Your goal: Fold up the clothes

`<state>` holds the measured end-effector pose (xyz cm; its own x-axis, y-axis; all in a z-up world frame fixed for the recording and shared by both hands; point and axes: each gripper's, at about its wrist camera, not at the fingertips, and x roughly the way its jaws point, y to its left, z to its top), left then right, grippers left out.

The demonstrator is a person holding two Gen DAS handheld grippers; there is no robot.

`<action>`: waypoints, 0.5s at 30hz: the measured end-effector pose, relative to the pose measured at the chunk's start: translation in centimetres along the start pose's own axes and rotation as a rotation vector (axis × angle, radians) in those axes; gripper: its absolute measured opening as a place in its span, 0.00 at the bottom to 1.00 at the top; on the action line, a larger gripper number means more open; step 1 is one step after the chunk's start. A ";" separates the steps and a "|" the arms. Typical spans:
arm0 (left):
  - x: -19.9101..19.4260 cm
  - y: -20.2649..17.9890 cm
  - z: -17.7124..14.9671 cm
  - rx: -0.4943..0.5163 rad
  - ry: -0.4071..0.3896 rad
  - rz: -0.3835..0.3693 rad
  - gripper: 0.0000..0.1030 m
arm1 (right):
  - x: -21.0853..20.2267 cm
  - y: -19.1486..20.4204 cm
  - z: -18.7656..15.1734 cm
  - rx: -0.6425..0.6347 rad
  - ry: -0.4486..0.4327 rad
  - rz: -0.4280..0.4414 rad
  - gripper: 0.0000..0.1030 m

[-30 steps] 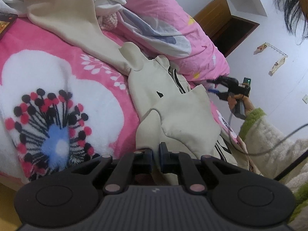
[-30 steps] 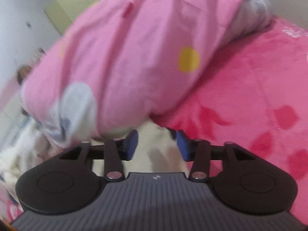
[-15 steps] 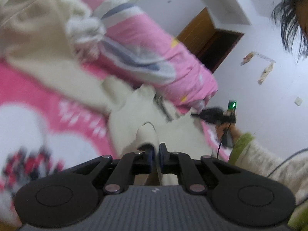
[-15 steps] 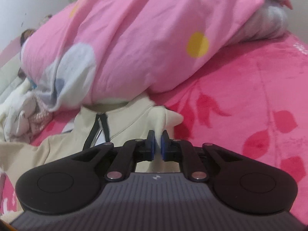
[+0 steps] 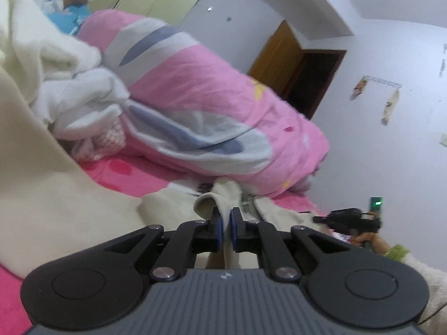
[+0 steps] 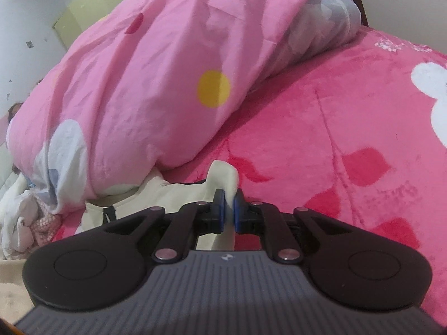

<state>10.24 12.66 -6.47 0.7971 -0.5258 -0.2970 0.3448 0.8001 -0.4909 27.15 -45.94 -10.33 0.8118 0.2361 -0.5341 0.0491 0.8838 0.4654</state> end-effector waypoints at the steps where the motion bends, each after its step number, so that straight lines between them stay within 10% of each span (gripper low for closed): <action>1: 0.2 0.4 -0.1 -0.006 0.009 0.007 0.07 | 0.2 -0.3 -0.1 0.007 0.000 0.000 0.05; 15: 0.8 4.0 -1.9 -0.067 0.124 0.069 0.08 | -8.1 -1.5 -1.3 0.074 0.016 -0.057 0.31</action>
<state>11.32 14.91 -10.28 0.7490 -0.5052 -0.4287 0.2540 0.8166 -0.5183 19.78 -48.65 -7.64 0.7970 0.1929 -0.5724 0.1384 0.8641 0.4839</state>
